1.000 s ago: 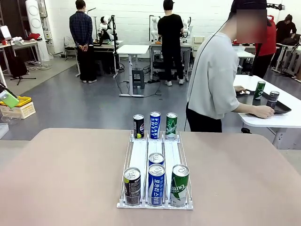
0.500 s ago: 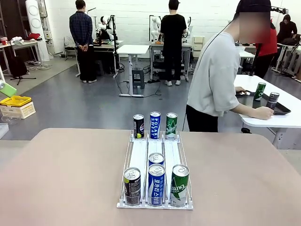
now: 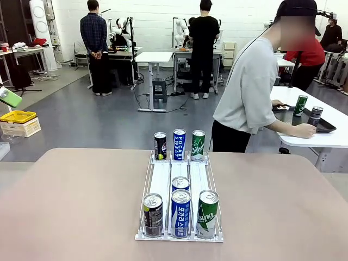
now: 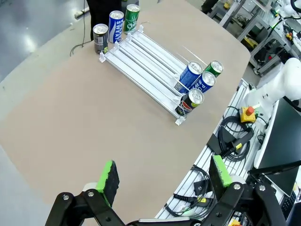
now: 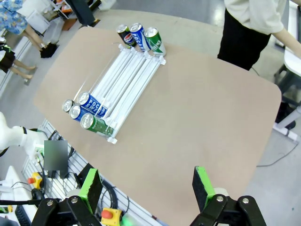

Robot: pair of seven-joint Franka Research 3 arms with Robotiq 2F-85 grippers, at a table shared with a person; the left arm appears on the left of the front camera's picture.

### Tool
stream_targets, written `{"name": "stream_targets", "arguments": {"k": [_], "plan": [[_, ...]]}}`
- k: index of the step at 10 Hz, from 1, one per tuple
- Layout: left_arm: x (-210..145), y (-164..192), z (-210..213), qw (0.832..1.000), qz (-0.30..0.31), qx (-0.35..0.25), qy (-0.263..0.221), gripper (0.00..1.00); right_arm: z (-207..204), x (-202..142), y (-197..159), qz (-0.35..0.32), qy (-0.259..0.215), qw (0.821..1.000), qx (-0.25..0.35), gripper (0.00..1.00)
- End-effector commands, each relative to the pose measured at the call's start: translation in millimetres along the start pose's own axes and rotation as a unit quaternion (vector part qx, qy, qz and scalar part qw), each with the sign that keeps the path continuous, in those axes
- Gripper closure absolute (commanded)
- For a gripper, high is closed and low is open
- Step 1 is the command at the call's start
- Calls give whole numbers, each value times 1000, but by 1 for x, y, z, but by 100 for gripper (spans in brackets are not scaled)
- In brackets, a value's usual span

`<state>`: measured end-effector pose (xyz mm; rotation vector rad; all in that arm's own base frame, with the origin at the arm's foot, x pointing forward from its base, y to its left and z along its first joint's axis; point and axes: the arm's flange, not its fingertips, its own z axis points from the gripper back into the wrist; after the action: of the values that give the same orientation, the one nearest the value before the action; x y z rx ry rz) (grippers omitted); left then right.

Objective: Retrieve and hand over the desired beverage to the person.
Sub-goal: Place the picked can on the Handle tray extended by the person.

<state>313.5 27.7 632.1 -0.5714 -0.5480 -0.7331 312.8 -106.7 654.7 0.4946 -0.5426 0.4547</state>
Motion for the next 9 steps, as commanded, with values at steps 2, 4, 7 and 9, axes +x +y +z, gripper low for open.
{"name": "stream_targets", "arguments": {"k": [2, 4, 7, 9], "plan": [[-2, 1, 1, 1000, -2, 4, 5, 0, -2, 1, 0, 4, -5, 1000, 8, 0], [-2, 1, 1, 1000, -2, 4, 5, 0, -2, 1, 0, 4, -5, 1000, 8, 0], [-2, 1, 1, 1000, -2, 4, 5, 0, -2, 1, 0, 4, -5, 1000, 8, 0], [-2, 1, 1, 1000, -2, 4, 5, 0, -2, 1, 0, 4, -5, 1000, 8, 0]]}}
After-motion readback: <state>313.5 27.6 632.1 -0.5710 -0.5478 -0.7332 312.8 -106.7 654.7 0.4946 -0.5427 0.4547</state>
